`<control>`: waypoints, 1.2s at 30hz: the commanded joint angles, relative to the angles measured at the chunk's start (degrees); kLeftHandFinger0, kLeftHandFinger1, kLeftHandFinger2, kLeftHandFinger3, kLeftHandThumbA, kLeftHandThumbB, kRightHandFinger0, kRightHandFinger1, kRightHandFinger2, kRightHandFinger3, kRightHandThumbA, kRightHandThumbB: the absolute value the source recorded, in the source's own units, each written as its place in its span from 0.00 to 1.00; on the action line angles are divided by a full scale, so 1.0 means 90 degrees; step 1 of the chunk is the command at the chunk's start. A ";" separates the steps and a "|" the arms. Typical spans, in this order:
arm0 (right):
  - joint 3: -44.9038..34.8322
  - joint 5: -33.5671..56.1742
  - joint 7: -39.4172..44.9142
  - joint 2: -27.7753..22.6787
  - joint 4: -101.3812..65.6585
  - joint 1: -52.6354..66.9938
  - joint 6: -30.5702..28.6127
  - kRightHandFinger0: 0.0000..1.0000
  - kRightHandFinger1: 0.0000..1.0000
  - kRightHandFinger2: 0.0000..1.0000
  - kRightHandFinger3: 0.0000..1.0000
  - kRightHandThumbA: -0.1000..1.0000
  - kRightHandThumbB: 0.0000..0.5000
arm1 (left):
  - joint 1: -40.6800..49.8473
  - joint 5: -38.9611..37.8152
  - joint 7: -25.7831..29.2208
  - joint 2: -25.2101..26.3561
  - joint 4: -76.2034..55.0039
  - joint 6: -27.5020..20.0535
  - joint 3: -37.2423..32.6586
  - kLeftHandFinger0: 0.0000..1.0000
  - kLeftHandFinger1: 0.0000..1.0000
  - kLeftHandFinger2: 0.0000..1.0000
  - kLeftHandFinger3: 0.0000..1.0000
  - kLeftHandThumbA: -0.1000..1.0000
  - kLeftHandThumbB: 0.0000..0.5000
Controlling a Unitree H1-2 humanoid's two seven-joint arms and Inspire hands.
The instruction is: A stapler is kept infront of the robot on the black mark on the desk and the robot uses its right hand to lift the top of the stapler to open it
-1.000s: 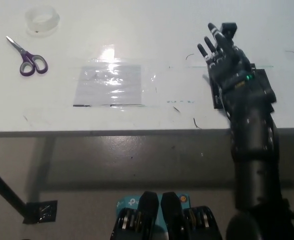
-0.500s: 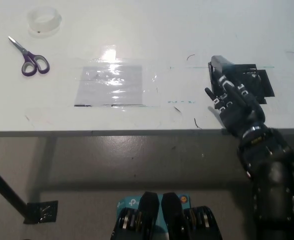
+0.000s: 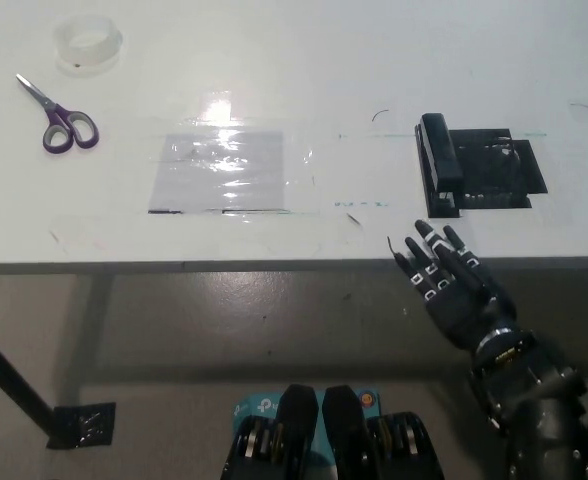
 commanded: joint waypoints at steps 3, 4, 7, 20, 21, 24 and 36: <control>0.0290 0.0624 -0.0003 -0.0283 -0.0716 0.0220 0.0020 0.67 0.78 0.88 1.00 0.91 0.00 | -0.0049 -0.0048 0.0079 0.0163 -0.0170 -0.0058 0.0074 0.00 0.00 0.00 0.06 0.00 0.87; 0.0323 0.0697 -0.0043 -0.0369 -0.0814 0.0267 0.0020 0.66 0.77 0.86 1.00 0.91 0.00 | -0.0050 -0.0039 0.0078 0.0166 -0.0160 -0.0073 0.0074 0.00 0.00 0.00 0.06 0.00 0.90; 0.0467 0.1033 0.0081 -0.1082 -0.1352 0.0529 0.0020 0.66 0.78 0.91 1.00 0.94 0.00 | -0.0047 -0.0013 0.0114 0.0147 -0.0206 -0.0031 0.0082 0.00 0.00 0.00 0.06 0.00 0.90; -0.0174 -0.0436 0.1751 -0.3051 -0.1983 0.2086 -0.0563 0.56 0.60 0.67 0.80 0.79 0.11 | -0.0144 -0.0084 0.0083 0.0203 -0.0147 0.0004 0.0193 0.00 0.00 0.00 0.05 0.00 0.90; -0.0157 -0.0572 0.1861 -0.3067 -0.1906 0.2129 -0.0656 0.56 0.61 0.67 0.81 0.79 0.02 | -0.0143 -0.0110 0.0073 0.0206 -0.0152 0.0020 0.0209 0.00 0.00 0.00 0.05 0.00 0.89; 0.0266 -0.2202 0.2629 -0.3404 -0.0951 0.2500 -0.1992 0.43 0.44 0.51 0.68 0.74 0.18 | -0.0164 -0.0084 0.0091 0.0243 -0.0194 0.0054 0.0238 0.00 0.00 0.00 0.04 0.00 0.89; 0.0719 -0.4101 0.2668 -0.3315 0.1196 0.2473 -0.4248 0.17 0.25 0.36 0.54 0.73 0.26 | -0.0322 -0.0046 0.0028 0.0345 -0.0082 0.0025 0.0217 0.00 0.00 0.00 0.06 0.00 0.83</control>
